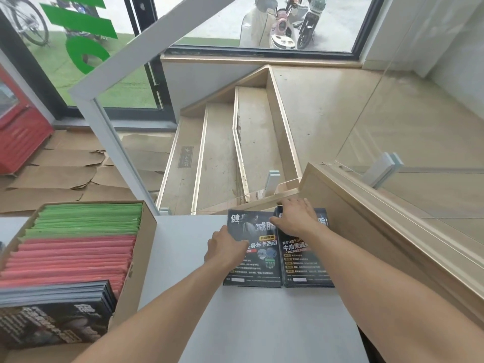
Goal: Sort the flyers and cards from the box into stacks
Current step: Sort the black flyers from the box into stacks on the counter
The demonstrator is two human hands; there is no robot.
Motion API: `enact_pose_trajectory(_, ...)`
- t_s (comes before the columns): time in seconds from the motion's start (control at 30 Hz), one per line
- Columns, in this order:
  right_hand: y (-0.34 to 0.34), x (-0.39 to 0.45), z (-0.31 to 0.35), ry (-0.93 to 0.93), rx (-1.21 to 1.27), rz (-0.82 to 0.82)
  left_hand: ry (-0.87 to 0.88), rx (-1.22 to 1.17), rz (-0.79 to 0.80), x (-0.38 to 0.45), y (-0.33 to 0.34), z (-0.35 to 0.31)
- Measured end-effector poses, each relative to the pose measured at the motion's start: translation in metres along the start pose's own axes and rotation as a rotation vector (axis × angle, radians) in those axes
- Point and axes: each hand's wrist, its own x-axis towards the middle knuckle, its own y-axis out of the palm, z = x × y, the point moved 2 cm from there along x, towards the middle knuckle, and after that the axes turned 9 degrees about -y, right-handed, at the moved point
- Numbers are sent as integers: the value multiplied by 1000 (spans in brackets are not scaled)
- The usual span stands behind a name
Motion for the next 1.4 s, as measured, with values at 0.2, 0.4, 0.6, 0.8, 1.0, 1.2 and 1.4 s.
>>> enact_pose_trajectory(0.2, 2, 5, 5, 43, 16, -33, 46, 61, 22, -14, 8, 1)
enact_pose_trajectory(0.4, 1, 2, 8, 49, -4, -37, 103, -70, 49, -21, 8, 12)
enact_pose_trajectory(0.6, 1, -7, 17, 6, -51, -74, 221, -141, -20, -57, -22, 23)
enact_pose_trajectory(0.8, -14, -28, 92, -253, 91, -227, 488, -367, -318, -113, -86, 61)
enact_pose_trajectory(1.0, 4, -95, 237, -700, 261, -267, 405, -451, -636, -130, -166, 155)
enact_pose_trajectory(1.2, 47, -150, 346, -974, 96, -197, 258, -49, -805, -109, -225, 249)
enact_pose_trajectory(1.4, 90, -161, 360, -900, -56, -317, 362, 212, -689, -97, -216, 279)
